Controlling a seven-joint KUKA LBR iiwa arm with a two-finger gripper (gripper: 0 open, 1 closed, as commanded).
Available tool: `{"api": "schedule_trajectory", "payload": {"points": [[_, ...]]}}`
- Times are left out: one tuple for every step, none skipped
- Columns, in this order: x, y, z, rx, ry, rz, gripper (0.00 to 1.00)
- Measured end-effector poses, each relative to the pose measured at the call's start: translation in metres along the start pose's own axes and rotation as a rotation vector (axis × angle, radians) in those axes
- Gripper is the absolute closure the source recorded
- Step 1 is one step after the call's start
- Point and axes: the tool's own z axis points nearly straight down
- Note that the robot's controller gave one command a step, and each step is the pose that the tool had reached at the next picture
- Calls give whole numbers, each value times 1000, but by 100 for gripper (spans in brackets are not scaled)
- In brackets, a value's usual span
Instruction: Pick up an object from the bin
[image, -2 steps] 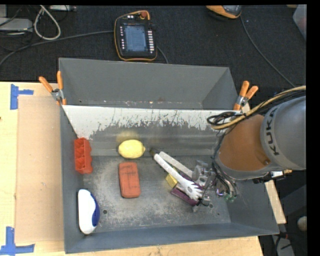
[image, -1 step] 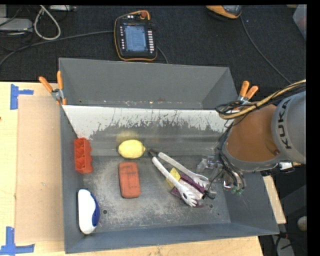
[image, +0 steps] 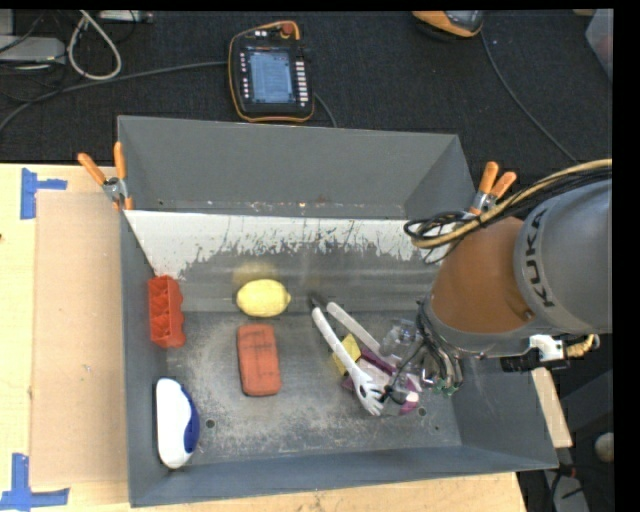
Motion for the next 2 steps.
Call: {"api": "schedule_trajectory", "payload": {"points": [[-2, 12, 27, 5, -1, 142, 0], [-1, 17, 28, 10, 15, 160, 100]]}}
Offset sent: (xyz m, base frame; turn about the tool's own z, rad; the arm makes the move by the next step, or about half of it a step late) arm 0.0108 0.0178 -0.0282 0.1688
